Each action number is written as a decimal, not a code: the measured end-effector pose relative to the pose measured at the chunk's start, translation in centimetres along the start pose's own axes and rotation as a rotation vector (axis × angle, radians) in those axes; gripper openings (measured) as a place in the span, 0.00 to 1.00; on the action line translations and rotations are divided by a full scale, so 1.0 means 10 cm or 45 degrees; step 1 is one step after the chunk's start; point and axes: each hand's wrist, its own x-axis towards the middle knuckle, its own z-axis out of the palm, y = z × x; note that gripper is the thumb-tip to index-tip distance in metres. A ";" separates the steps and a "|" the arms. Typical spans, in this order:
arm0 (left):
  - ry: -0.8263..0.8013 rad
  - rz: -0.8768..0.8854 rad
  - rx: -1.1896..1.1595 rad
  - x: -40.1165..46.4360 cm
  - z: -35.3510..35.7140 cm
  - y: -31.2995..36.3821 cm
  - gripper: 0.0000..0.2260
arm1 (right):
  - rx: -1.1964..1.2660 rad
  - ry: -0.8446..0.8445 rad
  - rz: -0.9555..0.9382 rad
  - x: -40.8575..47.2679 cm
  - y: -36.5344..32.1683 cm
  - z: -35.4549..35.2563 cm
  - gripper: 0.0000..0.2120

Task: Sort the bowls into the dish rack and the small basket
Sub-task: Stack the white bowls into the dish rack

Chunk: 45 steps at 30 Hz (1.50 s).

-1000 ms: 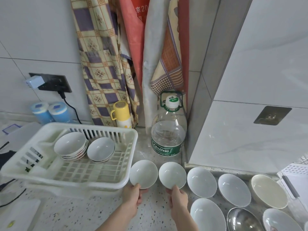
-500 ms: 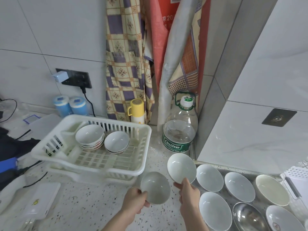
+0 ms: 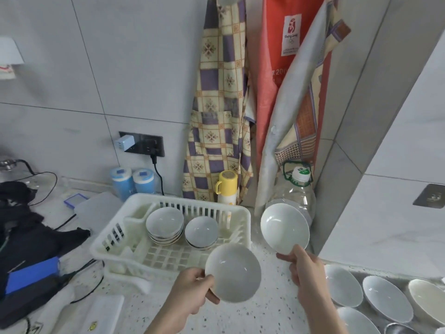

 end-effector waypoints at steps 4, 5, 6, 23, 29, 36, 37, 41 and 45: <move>0.162 0.053 -0.062 0.18 -0.50 0.04 0.07 | 0.010 -0.049 0.029 -0.02 -0.02 0.38 0.09; 0.198 0.067 -0.076 0.23 -0.62 0.04 0.07 | -0.013 -0.065 0.026 -0.01 -0.01 0.47 0.09; 0.227 0.078 -0.087 0.29 -0.73 0.05 0.07 | -0.038 -0.080 0.023 0.00 0.01 0.55 0.09; 0.382 0.123 -0.347 0.99 -1.60 -0.05 0.07 | -0.434 -0.073 -0.036 0.29 0.54 1.79 0.10; 0.311 0.176 -0.471 1.16 -1.70 0.08 0.08 | -0.478 -0.083 -0.048 0.41 0.68 1.92 0.10; 0.291 0.135 -0.498 1.42 -1.69 0.07 0.08 | -0.481 -0.027 -0.108 0.45 0.79 1.96 0.07; 0.289 0.145 -0.511 1.43 -1.69 0.04 0.08 | -0.478 -0.026 -0.107 0.45 0.80 1.96 0.08; 0.320 0.198 -0.587 1.45 -1.69 -0.07 0.08 | -0.537 -0.057 -0.093 0.47 0.83 1.96 0.13; 0.362 0.233 -0.623 1.46 -1.71 -0.11 0.06 | -0.597 -0.100 -0.076 0.49 0.85 1.96 0.18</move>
